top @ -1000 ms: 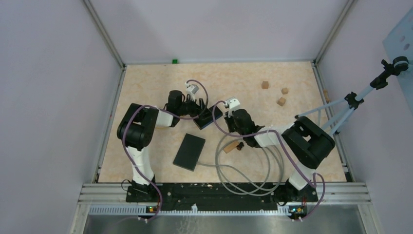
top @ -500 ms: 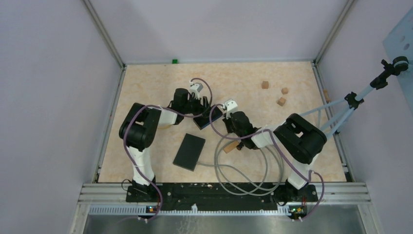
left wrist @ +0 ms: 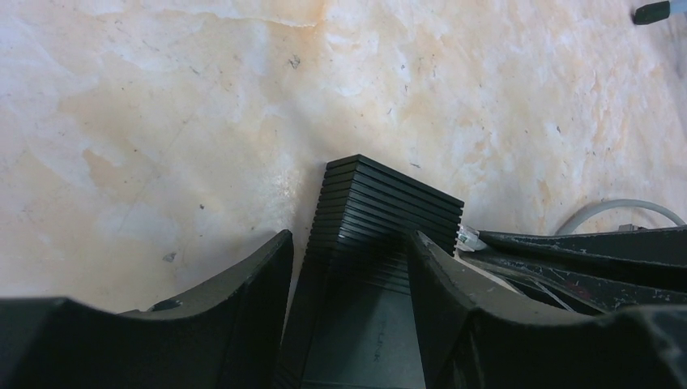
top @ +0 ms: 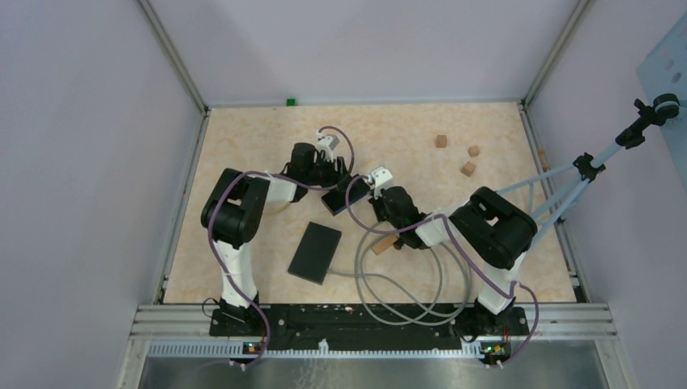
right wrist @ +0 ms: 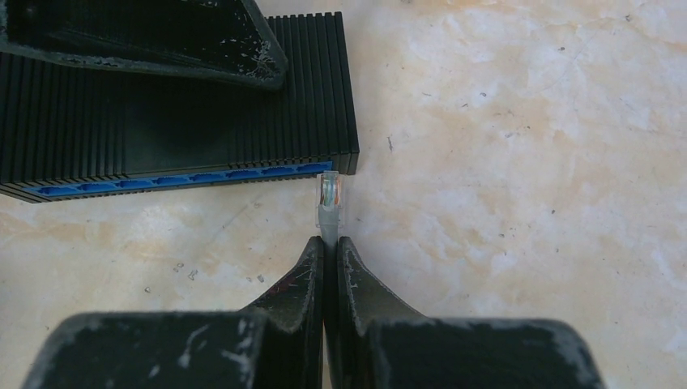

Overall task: Insert the plug into the switch port
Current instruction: Insert the connector into the switch port.

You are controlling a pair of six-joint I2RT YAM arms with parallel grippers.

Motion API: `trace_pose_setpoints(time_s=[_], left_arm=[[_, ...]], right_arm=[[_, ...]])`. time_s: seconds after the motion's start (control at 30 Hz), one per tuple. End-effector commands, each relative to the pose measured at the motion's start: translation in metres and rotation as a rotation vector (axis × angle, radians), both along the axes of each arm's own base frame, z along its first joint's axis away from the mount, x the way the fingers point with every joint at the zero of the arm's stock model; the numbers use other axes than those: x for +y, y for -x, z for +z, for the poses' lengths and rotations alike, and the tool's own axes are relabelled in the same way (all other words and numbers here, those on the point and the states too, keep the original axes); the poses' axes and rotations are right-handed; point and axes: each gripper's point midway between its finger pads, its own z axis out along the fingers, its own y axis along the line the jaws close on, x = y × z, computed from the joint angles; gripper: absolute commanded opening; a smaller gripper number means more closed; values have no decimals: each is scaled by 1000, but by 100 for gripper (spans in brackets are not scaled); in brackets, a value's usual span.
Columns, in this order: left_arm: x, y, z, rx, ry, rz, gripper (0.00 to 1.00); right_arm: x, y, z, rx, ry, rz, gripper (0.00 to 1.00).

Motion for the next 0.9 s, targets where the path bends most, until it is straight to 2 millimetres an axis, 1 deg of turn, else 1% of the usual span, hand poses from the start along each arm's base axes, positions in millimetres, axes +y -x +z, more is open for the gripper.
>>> trace_pose_setpoints(time_s=[0.0,0.1,0.3,0.53,0.7,0.83,0.87], left_arm=[[6,13,-37,114,-75,-2,60],[2,16,-39,120,-75,-21,59],[0,18,-41,130,-82,-32,59],[-2,18,-43,135,-86,-42,54],[-4,19,-44,141,-85,-56,52],[-5,20,-44,142,-85,-67,52],[-6,21,-44,142,-85,-73,52]], right_arm=[[10,-10,13,-56,-21,0,0],[12,-12,13,-59,-20,3,0],[18,-14,19,-71,-33,12,0],[28,-17,25,-87,-44,21,0],[33,-17,24,-86,-41,30,0],[33,-20,21,-85,-31,17,0],[31,-21,20,-94,-6,19,0]])
